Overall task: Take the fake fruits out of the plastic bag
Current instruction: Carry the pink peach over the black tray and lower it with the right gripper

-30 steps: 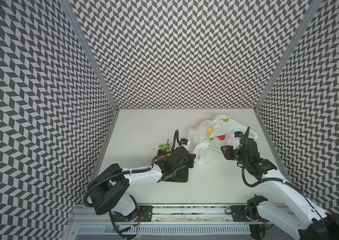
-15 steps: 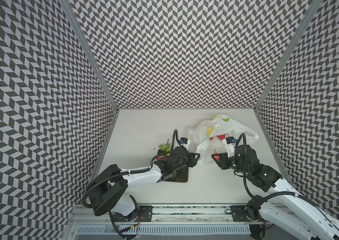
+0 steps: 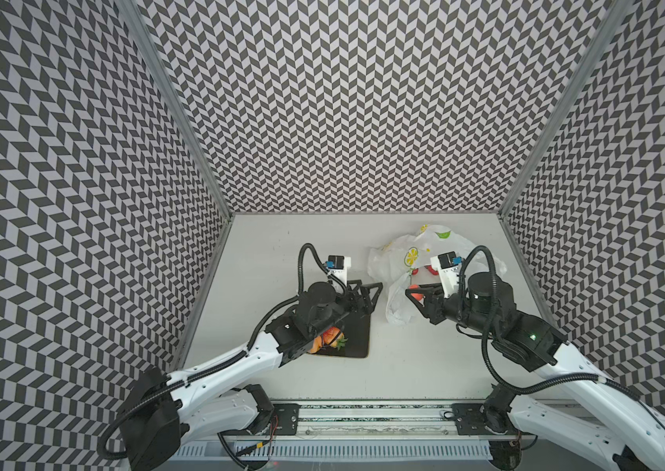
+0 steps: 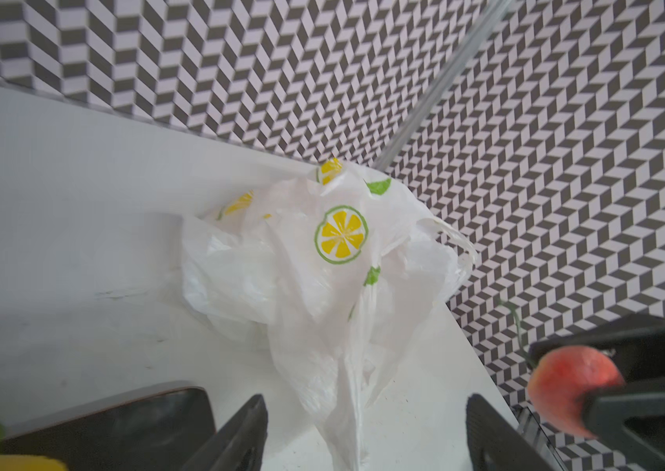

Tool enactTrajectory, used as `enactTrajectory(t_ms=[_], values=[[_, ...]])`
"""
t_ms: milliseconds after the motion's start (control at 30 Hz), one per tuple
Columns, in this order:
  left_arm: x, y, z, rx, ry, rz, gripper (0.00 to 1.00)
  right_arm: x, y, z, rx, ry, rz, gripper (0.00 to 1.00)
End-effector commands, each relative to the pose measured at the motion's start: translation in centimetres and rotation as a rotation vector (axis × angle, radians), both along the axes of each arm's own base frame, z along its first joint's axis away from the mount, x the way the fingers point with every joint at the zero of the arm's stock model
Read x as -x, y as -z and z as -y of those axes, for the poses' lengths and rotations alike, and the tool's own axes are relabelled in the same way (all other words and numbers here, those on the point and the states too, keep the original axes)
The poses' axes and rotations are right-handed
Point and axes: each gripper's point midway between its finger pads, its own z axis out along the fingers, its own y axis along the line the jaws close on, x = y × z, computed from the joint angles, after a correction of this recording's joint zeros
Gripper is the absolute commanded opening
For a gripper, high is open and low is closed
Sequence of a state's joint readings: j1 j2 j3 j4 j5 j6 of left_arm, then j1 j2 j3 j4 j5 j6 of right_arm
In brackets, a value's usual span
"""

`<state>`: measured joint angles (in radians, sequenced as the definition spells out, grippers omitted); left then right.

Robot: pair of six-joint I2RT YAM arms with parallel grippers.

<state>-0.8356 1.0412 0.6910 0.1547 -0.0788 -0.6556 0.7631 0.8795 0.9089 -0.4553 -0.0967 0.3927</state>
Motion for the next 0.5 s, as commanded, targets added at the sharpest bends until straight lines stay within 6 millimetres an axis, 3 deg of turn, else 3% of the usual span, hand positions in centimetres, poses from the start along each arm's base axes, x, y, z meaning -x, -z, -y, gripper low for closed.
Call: enactTrajectory(t_ms=[0, 167, 267, 367, 467], values=[[-1.0, 0.7, -5.1, -0.045, -0.161, -0.022, 0.78, -0.4, -0.8, -2.2, 0.024, -0.035, 0.055, 0.34], [-1.5, 0.0, -11.0, -0.024, -0.305, -0.007, 0.77, 0.0, 1.3, -7.6, 0.06, -0.122, 0.039, 0.34], [-1.4, 0.4, -13.6, -0.01, -0.385, -0.019, 0.75, -0.2, 4.4, -10.7, 0.098, -0.14, -0.025, 0.34], [-0.9, 0.8, -15.5, 0.019, -0.455, -0.026, 0.75, 0.2, 7.5, -13.7, 0.12, -0.166, -0.096, 0.34], [-0.5, 1.1, -16.9, 0.022, -0.513, -0.028, 0.75, 0.7, 9.3, -16.3, 0.126, -0.203, -0.115, 0.34]])
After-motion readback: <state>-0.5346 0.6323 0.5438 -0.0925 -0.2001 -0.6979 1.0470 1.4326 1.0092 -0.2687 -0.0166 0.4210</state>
